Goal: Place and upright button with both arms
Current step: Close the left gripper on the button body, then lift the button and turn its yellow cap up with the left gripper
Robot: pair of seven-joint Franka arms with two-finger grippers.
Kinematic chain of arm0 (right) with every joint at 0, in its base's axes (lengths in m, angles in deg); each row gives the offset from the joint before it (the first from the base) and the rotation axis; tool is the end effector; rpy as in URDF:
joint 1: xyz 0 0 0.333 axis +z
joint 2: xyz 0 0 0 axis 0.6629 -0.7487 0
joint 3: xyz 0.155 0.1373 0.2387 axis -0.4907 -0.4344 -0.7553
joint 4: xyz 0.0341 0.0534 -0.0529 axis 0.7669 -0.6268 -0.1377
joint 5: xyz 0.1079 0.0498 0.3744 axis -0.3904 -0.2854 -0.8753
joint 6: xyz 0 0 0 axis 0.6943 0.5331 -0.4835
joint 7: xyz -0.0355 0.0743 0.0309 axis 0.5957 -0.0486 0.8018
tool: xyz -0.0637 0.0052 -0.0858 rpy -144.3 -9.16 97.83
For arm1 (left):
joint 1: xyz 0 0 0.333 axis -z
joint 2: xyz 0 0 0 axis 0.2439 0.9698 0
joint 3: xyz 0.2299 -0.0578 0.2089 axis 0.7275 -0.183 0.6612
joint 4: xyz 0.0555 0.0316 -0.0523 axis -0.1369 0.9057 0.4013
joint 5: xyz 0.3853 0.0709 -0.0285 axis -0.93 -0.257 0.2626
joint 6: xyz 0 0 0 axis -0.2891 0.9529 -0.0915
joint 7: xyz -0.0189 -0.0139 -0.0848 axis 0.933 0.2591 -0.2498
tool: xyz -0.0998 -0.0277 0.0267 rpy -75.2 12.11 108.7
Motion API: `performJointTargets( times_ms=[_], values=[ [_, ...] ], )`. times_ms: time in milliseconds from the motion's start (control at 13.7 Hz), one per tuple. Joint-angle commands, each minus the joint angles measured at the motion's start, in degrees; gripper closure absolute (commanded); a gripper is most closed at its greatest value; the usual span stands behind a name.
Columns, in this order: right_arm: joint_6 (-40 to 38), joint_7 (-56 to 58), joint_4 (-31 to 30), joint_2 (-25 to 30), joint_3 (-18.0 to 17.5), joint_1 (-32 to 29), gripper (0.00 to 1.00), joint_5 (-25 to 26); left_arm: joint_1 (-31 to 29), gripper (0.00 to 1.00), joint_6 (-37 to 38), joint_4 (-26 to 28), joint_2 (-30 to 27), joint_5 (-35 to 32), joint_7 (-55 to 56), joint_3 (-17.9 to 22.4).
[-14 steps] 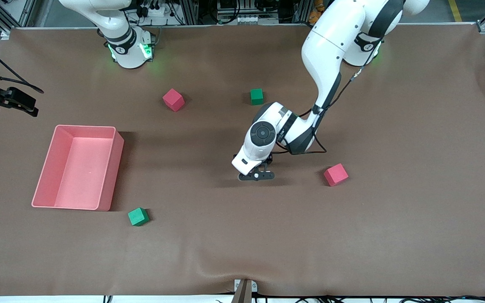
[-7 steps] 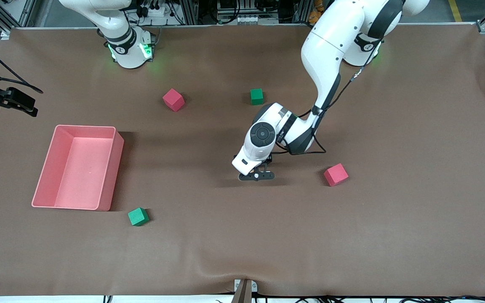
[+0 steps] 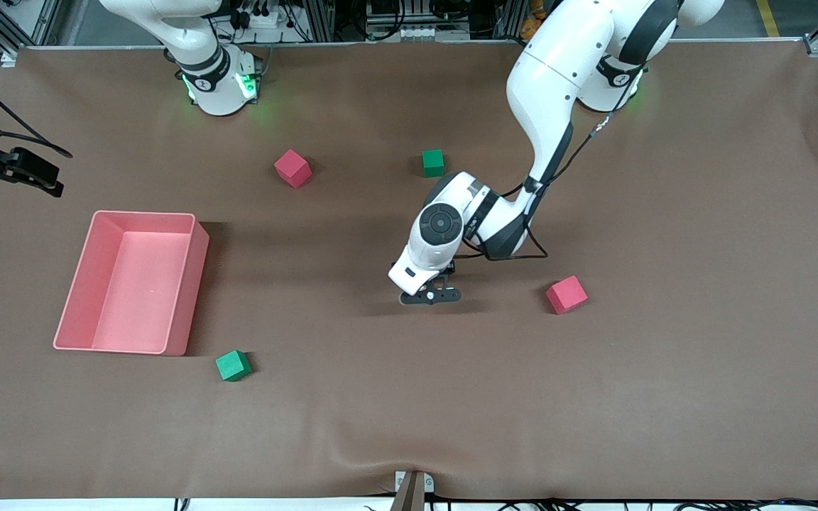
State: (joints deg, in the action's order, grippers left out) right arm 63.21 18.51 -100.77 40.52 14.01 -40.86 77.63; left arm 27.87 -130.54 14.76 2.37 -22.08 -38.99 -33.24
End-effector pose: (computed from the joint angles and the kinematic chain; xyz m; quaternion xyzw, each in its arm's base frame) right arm 0.5499 -0.0175 0.6282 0.9990 -0.0296 -0.0223 0.0263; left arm 0.5434 -0.5054 0.1901 0.9964 0.0564 -0.0237 0.0590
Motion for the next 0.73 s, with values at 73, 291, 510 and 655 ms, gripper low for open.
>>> performJointTargets(
  times_ms=[73, 291, 510, 655],
  values=[
    [0.0, -0.2, -0.4, 0.2, -0.5, -0.7, 0.0, 0.1, 5.9, 0.95, 0.0, -0.3, -1.5, -2.8, 14.5, 2.8],
    [-0.2, -0.2, -0.2, 0.2, -0.6, -0.7, 0.0, 0.1, 16.4, 1.0, 0.0, -0.3, -2.0, -11.5, 27.1, 11.4],
    [-0.3, -0.2, -0.3, 0.2, -0.6, -0.7, 0.0, 0.1, 21.2, 0.99, 1.8, -0.3, -2.7, -11.9, 29.4, 15.8],
    [-0.6, -0.2, -0.3, 0.2, -0.6, -0.7, 0.0, 0.1, 27.5, 0.99, 6.7, -0.3, -2.5, -14.0, 37.1, 22.1]
  ],
)
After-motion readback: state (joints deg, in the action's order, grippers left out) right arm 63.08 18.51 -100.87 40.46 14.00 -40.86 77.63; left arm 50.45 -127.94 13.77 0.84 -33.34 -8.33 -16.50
